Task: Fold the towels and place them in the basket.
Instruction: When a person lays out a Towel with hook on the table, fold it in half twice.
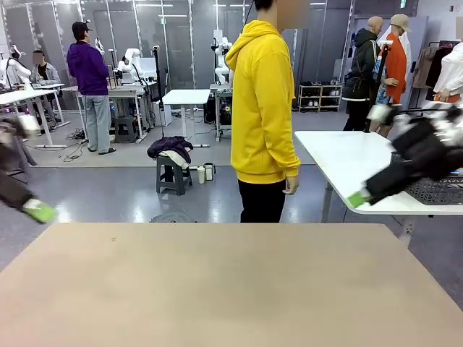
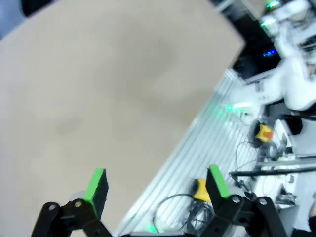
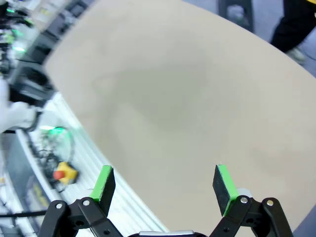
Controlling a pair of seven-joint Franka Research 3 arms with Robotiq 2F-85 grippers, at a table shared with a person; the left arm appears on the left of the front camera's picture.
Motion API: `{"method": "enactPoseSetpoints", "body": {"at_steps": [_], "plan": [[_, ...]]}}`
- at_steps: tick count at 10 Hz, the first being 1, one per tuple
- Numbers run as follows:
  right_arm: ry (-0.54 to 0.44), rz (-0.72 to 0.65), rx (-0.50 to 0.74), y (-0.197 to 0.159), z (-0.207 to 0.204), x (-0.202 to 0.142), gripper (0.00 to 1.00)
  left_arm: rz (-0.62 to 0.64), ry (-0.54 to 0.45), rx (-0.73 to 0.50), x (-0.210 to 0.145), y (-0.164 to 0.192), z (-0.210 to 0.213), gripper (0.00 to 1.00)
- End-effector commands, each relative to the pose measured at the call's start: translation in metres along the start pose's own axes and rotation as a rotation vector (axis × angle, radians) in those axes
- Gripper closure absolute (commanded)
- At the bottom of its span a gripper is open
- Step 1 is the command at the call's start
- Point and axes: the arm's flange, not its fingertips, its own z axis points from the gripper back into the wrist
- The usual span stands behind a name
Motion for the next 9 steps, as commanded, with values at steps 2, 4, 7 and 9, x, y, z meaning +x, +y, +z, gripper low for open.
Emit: {"method": "enactPoseSetpoints", "body": {"at_steps": [2,4,7,9], "plan": [[-0.114,-0.098,0.312,-0.062,0.067,-0.068,0.0,0.107,-0.157,-0.225,-0.072,0.036,0.071,0.0],[-0.216,-0.167,0.414,-0.098,0.091,-0.116,0.0,0.165,-0.33,-0.322,-0.135,0.062,0.098,0.0],[-0.317,-0.244,0.499,-0.138,0.106,-0.162,0.0,0.263,-0.492,-0.369,-0.196,0.096,0.119,0.0],[-0.358,-0.242,0.523,-0.147,0.11,-0.179,0.0,0.303,-0.526,-0.353,-0.211,0.105,0.125,0.0]]}}
